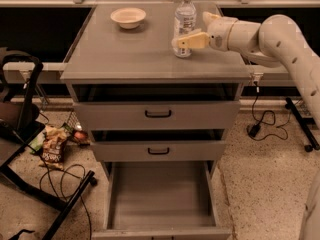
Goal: Place blue plastic bottle into bottom drawer
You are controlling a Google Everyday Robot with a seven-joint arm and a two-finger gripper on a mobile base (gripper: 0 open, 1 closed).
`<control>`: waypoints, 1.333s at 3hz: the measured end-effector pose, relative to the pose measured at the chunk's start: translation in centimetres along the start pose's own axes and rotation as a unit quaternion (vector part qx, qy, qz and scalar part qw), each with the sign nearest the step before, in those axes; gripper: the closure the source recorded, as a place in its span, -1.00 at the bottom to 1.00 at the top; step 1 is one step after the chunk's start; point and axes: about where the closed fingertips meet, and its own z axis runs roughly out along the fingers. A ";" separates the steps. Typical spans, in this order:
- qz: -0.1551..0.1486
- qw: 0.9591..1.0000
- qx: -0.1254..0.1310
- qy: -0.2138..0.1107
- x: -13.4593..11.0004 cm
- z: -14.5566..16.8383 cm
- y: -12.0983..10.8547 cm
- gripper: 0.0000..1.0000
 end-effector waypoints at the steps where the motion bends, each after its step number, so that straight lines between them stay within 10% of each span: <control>1: 0.003 1.000 0.005 -0.001 -0.1 1.2 -0.5 -1.00; 2: 0.017 1.000 0.010 -0.011 0.4 2.2 -1.0 -1.00; 4: 0.022 1.000 0.013 -0.017 0.9 3.1 -1.4 -0.15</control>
Offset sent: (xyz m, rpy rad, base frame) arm 0.0347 0.0067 -0.0130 0.0936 0.0187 -0.0441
